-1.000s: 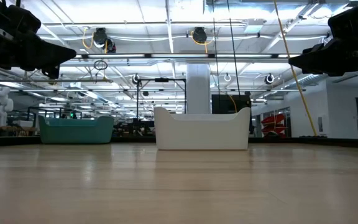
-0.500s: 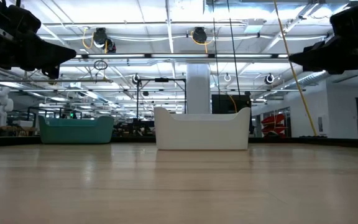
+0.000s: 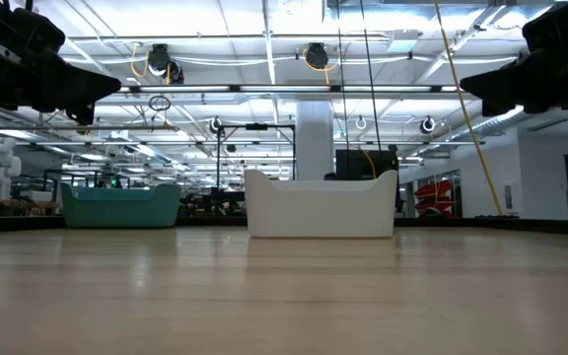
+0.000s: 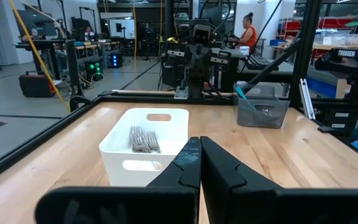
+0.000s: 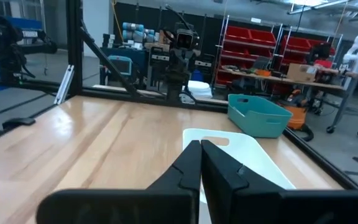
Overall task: Sort silverware by color (type)
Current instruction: Return to Home Position
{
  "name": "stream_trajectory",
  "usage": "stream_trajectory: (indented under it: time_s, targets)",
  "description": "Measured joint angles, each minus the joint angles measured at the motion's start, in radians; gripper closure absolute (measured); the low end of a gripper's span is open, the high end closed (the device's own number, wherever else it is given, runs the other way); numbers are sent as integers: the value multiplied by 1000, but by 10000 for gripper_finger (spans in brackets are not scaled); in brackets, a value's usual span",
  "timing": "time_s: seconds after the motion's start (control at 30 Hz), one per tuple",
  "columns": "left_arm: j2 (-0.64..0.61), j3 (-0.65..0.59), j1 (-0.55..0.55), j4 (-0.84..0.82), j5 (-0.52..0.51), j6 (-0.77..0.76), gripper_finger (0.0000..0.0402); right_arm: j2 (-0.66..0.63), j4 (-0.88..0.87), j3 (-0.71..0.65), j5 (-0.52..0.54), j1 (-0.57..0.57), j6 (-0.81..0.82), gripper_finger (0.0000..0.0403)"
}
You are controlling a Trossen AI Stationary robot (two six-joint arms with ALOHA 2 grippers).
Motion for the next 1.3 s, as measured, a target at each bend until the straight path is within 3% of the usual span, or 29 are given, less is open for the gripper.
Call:
stream_trajectory:
  time_s: [0.23,1.3]
  targets:
    - [0,0,0,0,0,0,396,0,-1,0,0,0,64,397]
    - [0,0,0,1,0,0,396,1,13,0,0,0,60,397]
